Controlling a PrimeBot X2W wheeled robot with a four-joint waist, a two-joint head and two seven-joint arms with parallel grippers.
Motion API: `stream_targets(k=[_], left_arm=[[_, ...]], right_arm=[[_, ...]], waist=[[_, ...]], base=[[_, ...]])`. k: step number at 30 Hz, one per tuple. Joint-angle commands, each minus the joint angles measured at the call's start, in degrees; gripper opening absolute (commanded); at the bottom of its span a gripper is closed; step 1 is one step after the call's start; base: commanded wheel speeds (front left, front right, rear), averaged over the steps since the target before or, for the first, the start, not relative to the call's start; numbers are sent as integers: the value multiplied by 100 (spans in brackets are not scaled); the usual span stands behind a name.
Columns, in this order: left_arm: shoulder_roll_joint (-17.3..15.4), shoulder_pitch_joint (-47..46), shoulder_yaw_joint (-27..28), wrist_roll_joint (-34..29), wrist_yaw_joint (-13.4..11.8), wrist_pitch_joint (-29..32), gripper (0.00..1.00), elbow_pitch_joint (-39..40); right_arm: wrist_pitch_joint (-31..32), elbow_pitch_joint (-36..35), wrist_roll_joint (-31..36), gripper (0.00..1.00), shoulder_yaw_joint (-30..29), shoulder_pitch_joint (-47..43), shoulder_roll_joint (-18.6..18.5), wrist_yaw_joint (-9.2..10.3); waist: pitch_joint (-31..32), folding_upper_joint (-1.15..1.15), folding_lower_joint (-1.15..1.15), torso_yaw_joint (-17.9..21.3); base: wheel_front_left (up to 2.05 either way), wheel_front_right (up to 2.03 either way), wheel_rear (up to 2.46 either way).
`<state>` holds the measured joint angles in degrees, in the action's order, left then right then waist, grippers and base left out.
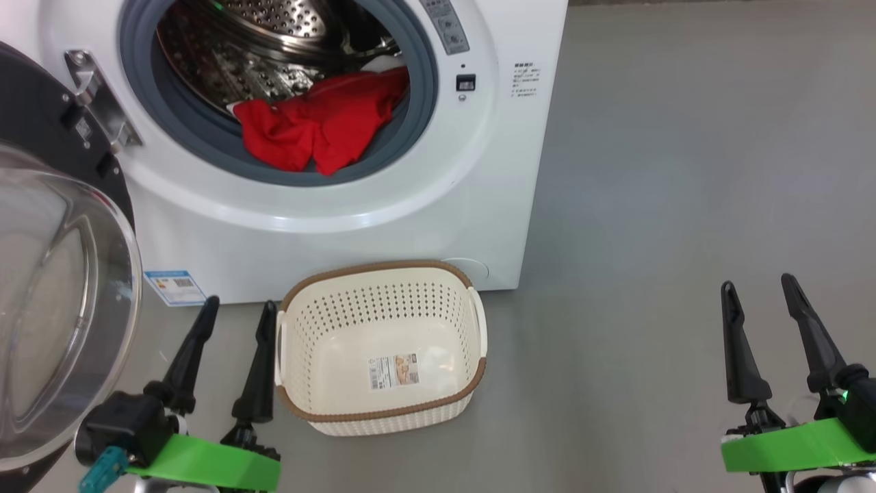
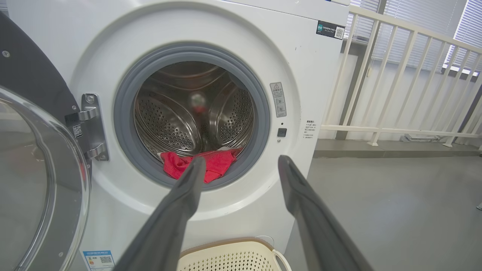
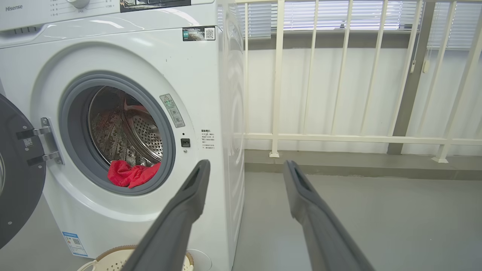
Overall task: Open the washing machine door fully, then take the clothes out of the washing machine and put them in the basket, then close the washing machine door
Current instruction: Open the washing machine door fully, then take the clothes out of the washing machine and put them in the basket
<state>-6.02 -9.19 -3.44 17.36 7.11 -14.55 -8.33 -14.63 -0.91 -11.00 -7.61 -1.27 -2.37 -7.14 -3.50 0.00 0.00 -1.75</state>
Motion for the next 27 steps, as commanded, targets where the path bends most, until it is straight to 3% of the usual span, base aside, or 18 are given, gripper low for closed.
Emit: stream_targets(k=[1,27], left_arm=[[-112,0,225,-51,26,-45,100,101],[-159,263,191,-230,34,-45,100,-166]], right_arm=[[-37,-179,-37,100,160,12,-51,-35],[-37,-151,-73,100,118,-341,-51,-35]], waist=[[108,0,0,38],[482,0,0,54]], base=[[0,0,0],[0,0,0]])
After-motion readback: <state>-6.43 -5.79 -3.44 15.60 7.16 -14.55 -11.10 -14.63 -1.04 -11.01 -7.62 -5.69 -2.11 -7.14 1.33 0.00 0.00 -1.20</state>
